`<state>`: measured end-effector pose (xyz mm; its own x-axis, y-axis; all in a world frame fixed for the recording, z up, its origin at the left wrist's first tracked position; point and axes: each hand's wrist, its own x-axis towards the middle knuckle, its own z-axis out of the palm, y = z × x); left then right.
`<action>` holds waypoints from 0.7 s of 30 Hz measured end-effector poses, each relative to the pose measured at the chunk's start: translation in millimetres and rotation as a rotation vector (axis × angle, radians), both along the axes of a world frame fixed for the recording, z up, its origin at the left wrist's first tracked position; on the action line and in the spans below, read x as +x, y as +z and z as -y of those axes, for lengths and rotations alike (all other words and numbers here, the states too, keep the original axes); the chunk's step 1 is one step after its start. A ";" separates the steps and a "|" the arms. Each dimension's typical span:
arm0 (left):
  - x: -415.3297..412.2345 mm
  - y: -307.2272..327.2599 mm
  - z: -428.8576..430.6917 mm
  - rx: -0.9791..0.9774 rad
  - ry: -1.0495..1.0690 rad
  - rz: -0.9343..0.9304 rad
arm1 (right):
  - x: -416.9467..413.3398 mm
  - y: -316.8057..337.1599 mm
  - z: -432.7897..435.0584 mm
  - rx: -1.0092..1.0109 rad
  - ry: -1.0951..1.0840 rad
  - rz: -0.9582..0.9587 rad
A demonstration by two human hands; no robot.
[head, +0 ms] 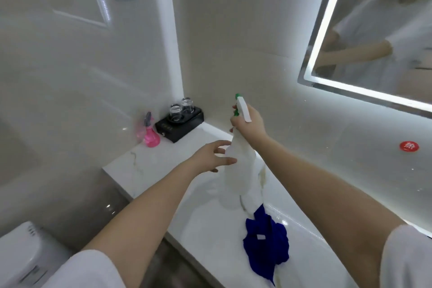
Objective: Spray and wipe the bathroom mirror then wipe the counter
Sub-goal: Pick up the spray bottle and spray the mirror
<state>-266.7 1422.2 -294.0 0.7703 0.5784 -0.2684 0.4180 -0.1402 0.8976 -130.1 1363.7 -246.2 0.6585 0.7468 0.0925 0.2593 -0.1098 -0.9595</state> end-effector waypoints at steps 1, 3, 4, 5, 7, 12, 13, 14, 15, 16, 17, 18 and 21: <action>-7.1 -0.8 -5.6 0.007 0.031 0.002 | -10.1 -1.8 -9.1 0.005 0.038 -0.001; -21.5 -2.8 -16.0 0.019 0.102 0.015 | -27.9 -5.2 -26.3 0.024 0.133 0.003; -29.2 -5.2 -20.4 0.017 0.141 0.022 | -36.0 -6.0 -33.7 0.022 0.194 0.018; -35.7 -6.6 -22.6 0.020 0.176 0.026 | -41.5 -6.5 -39.2 0.012 0.256 0.031; -55.1 -10.6 -28.6 0.017 0.253 0.018 | -55.5 -6.7 -54.9 -0.010 0.378 0.021; -94.7 -6.3 -40.9 -0.021 0.366 0.002 | -80.2 -5.5 -82.9 -0.039 0.569 -0.078; -101.9 -6.7 -42.9 -0.028 0.399 0.008 | -86.8 -7.3 -88.8 -0.037 0.606 -0.103; -107.2 -8.6 -45.6 -0.019 0.424 0.010 | -92.3 -10.0 -95.4 -0.039 0.626 -0.124; -111.2 -10.5 -48.1 -0.011 0.439 0.010 | -97.4 -12.6 -101.1 -0.033 0.641 -0.147; -114.4 -11.9 -50.9 -0.018 0.453 0.016 | -101.9 -16.3 -106.6 -0.026 0.658 -0.168; -117.2 -14.7 -55.5 -0.035 0.464 0.022 | -105.6 -21.8 -111.8 -0.023 0.672 -0.182; -119.4 -16.8 -60.5 -0.049 0.463 0.029 | -108.7 -26.0 -115.7 -0.028 0.683 -0.181; -118.8 -19.6 -79.3 -0.088 0.437 0.040 | -110.0 -34.0 -131.8 -0.044 0.672 -0.183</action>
